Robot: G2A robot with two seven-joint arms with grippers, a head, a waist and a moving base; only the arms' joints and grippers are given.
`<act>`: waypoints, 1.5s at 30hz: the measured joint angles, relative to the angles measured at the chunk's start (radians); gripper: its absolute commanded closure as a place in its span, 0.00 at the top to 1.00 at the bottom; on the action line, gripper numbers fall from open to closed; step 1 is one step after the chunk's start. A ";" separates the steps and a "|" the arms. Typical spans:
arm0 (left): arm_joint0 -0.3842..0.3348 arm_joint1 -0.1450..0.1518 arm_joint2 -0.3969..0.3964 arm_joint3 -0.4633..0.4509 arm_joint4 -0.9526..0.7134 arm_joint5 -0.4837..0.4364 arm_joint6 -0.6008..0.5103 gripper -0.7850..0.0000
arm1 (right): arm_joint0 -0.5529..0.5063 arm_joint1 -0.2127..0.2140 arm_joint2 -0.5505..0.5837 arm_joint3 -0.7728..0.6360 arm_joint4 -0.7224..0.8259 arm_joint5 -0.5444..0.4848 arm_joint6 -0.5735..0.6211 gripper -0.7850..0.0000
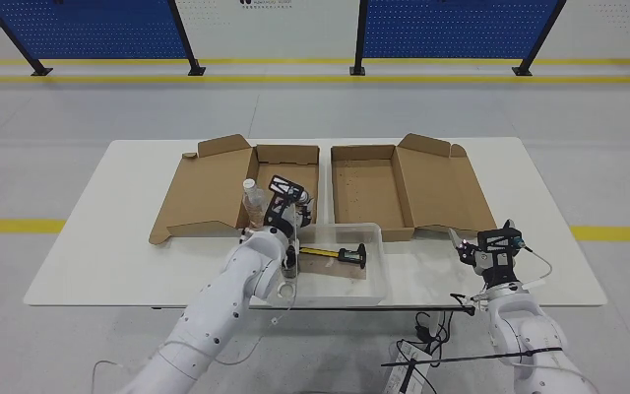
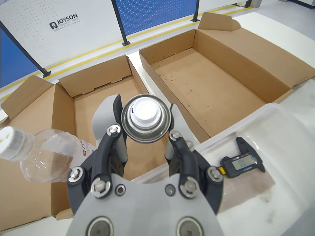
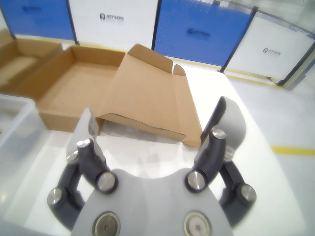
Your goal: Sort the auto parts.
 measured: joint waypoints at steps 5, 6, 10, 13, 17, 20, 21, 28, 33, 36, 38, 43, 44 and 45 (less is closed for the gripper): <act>-0.022 -0.013 0.006 0.049 -0.031 0.008 -0.012 0.00 | 0.000 0.000 0.000 0.000 0.000 0.000 0.000 1.00; -0.024 -0.016 0.006 0.056 -0.043 0.008 -0.017 0.00 | 0.000 0.000 0.000 0.000 0.000 0.000 0.000 1.00; -0.038 -0.023 0.008 0.082 -0.049 0.005 -0.035 0.00 | 0.000 0.000 0.000 0.000 0.000 0.000 0.000 1.00; -0.044 -0.026 0.011 0.092 -0.044 0.000 -0.049 0.00 | 0.000 0.000 0.000 0.000 0.000 0.000 0.000 1.00; -0.051 -0.032 0.012 0.109 -0.051 -0.013 -0.076 0.07 | 0.000 0.000 0.000 0.000 0.000 0.000 0.000 1.00; -0.055 -0.035 0.011 0.118 -0.052 -0.020 -0.088 0.29 | 0.000 0.000 0.000 0.000 0.000 0.000 0.000 1.00; -0.057 -0.036 0.011 0.120 -0.052 -0.022 -0.090 0.38 | 0.000 0.000 0.000 0.000 0.000 0.000 0.000 1.00; -0.062 -0.043 0.008 0.131 -0.053 -0.030 -0.100 1.00 | 0.000 0.000 0.000 0.000 0.000 0.000 0.000 1.00; -0.065 -0.046 0.003 0.137 -0.049 -0.042 -0.102 1.00 | 0.000 0.000 0.000 0.000 0.000 0.000 0.000 1.00; -0.064 -0.048 -0.002 0.136 -0.052 -0.054 -0.097 1.00 | 0.000 0.000 0.000 0.000 0.000 0.000 0.000 1.00; -0.063 -0.048 -0.006 0.131 -0.051 -0.066 -0.095 1.00 | 0.000 0.000 0.000 0.000 0.000 0.000 0.000 1.00; -0.050 -0.044 -0.018 0.104 -0.015 -0.088 -0.089 1.00 | 0.000 0.000 0.000 0.000 0.000 0.000 0.000 1.00; -0.044 -0.042 -0.023 0.093 -0.007 -0.092 -0.089 1.00 | 0.000 0.000 0.000 0.000 0.000 0.000 0.000 1.00; -0.039 -0.041 -0.027 0.083 -0.002 -0.094 -0.088 1.00 | 0.000 0.000 0.000 0.000 0.000 0.000 0.000 1.00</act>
